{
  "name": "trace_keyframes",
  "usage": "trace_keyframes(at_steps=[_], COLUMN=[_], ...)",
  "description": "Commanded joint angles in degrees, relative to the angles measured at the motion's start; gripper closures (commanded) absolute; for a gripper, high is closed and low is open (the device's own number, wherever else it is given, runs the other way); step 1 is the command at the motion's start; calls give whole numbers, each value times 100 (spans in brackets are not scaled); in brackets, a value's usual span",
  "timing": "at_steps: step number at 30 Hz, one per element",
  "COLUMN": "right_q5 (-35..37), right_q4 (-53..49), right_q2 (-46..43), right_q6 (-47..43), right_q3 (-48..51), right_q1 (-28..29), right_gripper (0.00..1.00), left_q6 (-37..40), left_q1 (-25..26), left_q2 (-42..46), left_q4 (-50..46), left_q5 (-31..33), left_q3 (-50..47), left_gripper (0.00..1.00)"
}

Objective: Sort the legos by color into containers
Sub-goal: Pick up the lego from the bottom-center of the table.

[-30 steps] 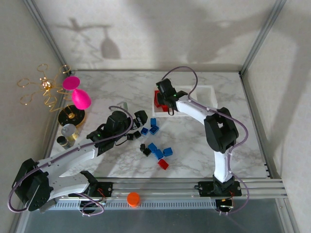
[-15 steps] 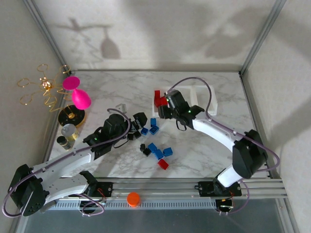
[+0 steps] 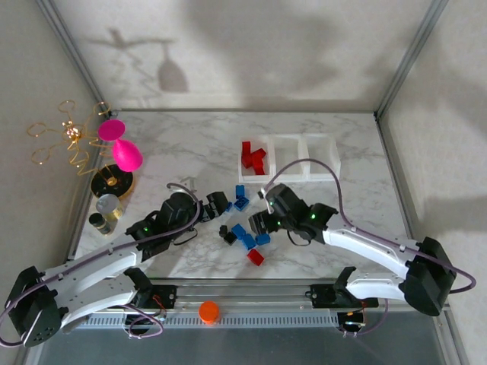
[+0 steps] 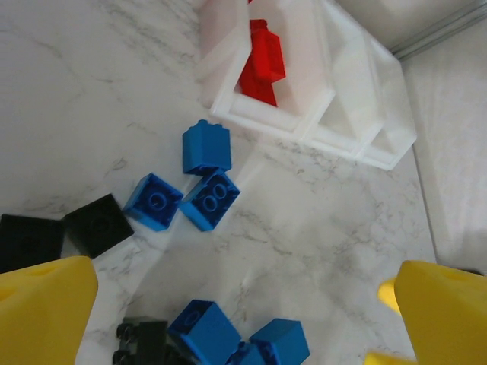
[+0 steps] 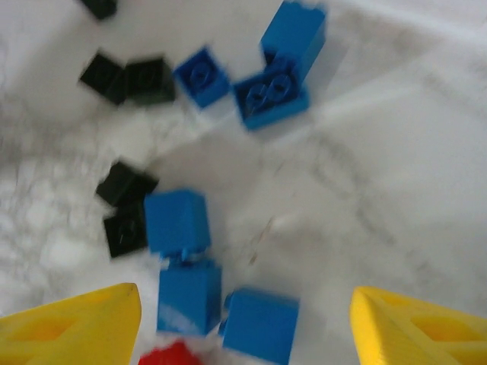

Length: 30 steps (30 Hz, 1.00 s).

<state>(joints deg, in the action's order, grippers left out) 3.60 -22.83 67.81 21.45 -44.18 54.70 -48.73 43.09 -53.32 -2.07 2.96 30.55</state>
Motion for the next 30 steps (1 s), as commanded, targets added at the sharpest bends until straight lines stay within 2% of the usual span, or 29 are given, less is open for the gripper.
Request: trace_keyframes(at_steps=[1,12,17,24,30], right_q5=[-285,-236,36,298,419], right_q4=[23,376,513,722,780], right_q2=[-200,-348,139,860,1219], right_q6=[416,925,901,808,774], right_q3=[363,1137,1064,819,674], right_q1=[405,1432,1587,1647,1645], right_gripper=[27,24,23,28,38], left_q6=[-158,-251,-295,-243,-182], left_q1=[41,50,49,44,41], left_q2=[186,516,490,472,383], left_q4=[-274,-550,-534,-559,-455], left_q5=[204,499,566,646,654], left_q3=[-108,-260,-286,-265,-260], left_gripper=[0,0,0,0,0])
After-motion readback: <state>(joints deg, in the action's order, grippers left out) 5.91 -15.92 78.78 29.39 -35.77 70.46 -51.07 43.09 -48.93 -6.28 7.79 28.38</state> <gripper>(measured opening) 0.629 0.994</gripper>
